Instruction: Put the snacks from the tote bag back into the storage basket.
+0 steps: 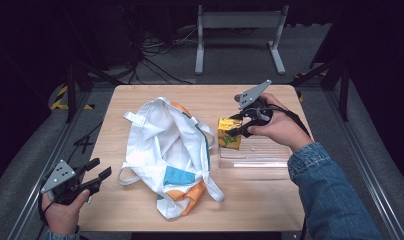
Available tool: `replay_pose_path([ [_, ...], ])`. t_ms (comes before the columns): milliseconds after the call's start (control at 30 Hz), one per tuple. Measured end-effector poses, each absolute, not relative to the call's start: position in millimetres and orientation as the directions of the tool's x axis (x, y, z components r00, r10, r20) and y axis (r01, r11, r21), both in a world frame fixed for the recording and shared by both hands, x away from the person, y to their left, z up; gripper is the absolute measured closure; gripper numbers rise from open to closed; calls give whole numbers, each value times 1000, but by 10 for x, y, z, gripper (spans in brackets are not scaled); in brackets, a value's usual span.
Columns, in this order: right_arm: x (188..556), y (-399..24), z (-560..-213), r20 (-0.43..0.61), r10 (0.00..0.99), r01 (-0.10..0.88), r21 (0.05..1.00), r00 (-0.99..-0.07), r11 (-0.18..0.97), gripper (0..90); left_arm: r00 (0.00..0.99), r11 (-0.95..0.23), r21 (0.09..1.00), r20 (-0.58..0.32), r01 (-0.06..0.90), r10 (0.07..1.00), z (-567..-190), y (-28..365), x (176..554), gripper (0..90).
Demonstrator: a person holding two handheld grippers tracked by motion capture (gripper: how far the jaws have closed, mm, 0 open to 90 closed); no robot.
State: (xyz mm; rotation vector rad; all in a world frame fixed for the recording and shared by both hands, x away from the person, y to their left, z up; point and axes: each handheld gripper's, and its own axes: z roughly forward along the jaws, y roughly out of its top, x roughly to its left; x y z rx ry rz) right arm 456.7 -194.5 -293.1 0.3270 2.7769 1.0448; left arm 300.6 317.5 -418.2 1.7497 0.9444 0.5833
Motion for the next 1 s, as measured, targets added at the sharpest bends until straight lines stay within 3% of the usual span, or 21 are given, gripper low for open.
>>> replay_pose_path([
  [1000,4543,-2079,-3422,-52,201,123,635,-978,763,515,573,-174,929,-48,327,818,-4184,3164,3007,446],
])
